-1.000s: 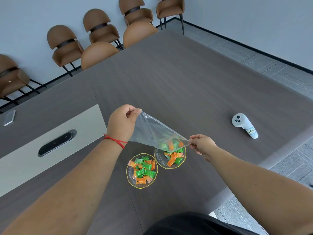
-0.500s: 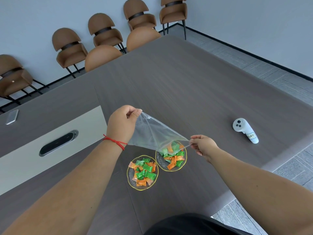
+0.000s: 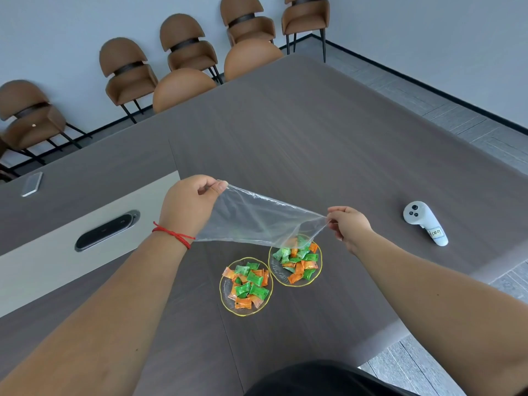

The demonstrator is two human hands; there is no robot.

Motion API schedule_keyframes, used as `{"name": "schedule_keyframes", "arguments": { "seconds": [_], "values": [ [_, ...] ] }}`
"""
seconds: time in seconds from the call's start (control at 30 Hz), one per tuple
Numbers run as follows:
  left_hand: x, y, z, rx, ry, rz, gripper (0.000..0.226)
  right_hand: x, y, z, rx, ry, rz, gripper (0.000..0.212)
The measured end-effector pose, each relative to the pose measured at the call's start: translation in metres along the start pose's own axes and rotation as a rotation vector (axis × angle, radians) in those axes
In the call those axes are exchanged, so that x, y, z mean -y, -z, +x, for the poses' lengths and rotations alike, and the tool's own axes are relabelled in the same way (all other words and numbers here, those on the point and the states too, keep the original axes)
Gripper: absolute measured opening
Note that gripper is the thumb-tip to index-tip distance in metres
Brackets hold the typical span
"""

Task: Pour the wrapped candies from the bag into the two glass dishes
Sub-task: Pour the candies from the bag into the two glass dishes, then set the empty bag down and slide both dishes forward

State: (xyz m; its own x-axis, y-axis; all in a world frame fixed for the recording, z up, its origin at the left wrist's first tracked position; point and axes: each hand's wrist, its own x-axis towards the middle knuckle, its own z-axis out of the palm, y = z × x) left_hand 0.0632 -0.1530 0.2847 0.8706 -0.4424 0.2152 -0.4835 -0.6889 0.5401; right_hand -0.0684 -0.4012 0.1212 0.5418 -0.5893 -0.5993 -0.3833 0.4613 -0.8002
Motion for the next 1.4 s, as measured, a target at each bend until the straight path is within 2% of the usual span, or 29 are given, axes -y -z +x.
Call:
{"name": "schedule_keyframes", "arguments": {
  "seconds": [0.27, 0.43, 0.5, 0.63, 0.7, 0.77, 0.93, 1.1, 1.17, 1.27, 1.33, 1.4],
  "values": [
    [0.024, 0.018, 0.005, -0.030, 0.131, -0.135, 0.019, 0.043, -0.026, 0.016, 0.081, 0.099, 0.096, 0.014],
    [0.066, 0.003, 0.006, -0.095, 0.207, -0.213, 0.012, 0.052, -0.047, 0.031, 0.110, 0.166, 0.031, 0.016],
    [0.084, -0.012, 0.004, -0.093, 0.290, -0.264, 0.011, 0.046, -0.056, 0.040, 0.091, 0.167, -0.030, 0.019],
    [0.121, -0.051, 0.004, -0.084, 0.544, -0.512, 0.023, 0.031, -0.073, 0.062, 0.055, 0.178, -0.174, 0.027],
    [0.146, -0.072, 0.003, -0.065, 0.623, -0.554, 0.029, 0.019, -0.079, 0.076, 0.039, 0.178, -0.254, 0.028],
    [0.167, -0.090, 0.001, 0.014, 0.670, -0.485, 0.040, 0.006, -0.085, 0.089, 0.026, 0.167, -0.326, 0.028],
    [0.210, -0.130, -0.012, 0.397, 0.670, -0.416, 0.073, -0.027, -0.097, 0.116, 0.016, 0.199, -0.508, 0.024],
    [0.228, -0.153, -0.036, 0.461, 0.857, -0.259, 0.083, -0.051, -0.100, 0.133, 0.071, 0.171, -0.593, 0.032],
    [0.224, -0.157, -0.047, 0.409, 0.892, -0.207, 0.076, -0.055, -0.094, 0.133, 0.100, 0.194, -0.676, 0.036],
    [0.232, -0.161, -0.064, 0.301, 0.968, -0.088, 0.052, -0.063, -0.076, 0.130, 0.092, 0.223, -0.973, 0.038],
    [0.227, -0.164, -0.072, 0.345, 1.097, -0.188, 0.035, -0.071, -0.059, 0.123, 0.099, 0.203, -1.161, 0.042],
    [0.210, -0.165, -0.085, 0.470, 1.166, -0.329, 0.025, -0.085, -0.041, 0.115, 0.168, 0.222, -1.286, 0.046]
  ]
}}
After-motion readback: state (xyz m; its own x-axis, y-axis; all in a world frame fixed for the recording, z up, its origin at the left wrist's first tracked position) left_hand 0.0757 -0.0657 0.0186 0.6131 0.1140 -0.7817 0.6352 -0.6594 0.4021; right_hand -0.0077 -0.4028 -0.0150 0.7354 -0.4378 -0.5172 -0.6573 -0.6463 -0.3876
